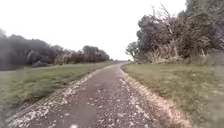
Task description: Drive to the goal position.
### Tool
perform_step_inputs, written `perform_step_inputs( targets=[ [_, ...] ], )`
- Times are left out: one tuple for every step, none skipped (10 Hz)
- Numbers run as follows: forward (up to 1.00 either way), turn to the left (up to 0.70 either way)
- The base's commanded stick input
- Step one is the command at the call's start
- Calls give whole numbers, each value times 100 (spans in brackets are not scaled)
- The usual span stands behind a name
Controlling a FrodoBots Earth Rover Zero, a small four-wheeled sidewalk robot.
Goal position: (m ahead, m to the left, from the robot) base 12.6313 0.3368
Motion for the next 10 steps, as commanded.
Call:
perform_step_inputs(
  targets=[
    [70, 0],
    [70, 0],
    [70, 0],
    [70, 0],
    [70, 0],
    [70, 0],
    [70, 0],
    [70, -20],
    [70, -22],
    [70, -12]
  ],
)
